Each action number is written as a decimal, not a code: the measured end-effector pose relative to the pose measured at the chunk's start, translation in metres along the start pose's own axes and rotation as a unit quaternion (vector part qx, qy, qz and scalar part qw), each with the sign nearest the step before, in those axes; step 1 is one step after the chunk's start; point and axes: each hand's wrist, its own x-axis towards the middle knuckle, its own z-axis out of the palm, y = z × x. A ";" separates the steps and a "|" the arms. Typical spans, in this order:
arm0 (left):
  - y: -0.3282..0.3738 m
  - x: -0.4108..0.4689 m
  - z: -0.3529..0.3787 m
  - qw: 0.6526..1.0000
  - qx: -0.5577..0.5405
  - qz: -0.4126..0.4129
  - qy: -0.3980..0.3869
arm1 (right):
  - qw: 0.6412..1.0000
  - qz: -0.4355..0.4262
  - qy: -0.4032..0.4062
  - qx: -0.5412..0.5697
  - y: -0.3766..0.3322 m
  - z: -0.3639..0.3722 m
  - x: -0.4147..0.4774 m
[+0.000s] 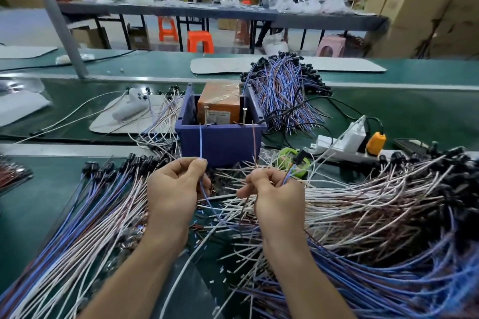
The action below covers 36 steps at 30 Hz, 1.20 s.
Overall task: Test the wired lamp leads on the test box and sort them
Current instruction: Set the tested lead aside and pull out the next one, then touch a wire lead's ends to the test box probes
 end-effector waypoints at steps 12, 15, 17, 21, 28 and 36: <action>-0.010 0.013 0.019 0.995 -0.048 0.060 0.070 | 0.980 0.019 0.007 0.199 0.004 0.000 0.011; -0.014 0.015 0.021 0.994 -0.035 0.072 0.069 | 0.981 0.019 0.005 0.195 0.007 -0.001 0.014; -0.014 0.015 0.021 0.994 -0.030 0.083 0.064 | 0.982 0.019 0.001 0.190 0.007 -0.001 0.014; -0.015 0.018 0.023 0.995 -0.036 0.082 0.052 | 0.983 0.016 -0.007 0.183 0.008 -0.001 0.015; -0.016 0.017 0.021 0.996 -0.037 0.069 0.050 | 0.991 -0.008 -0.022 0.134 0.011 0.002 0.016; -0.015 0.016 0.021 0.997 -0.031 0.060 0.037 | 0.994 -0.012 -0.035 0.104 0.012 0.003 0.017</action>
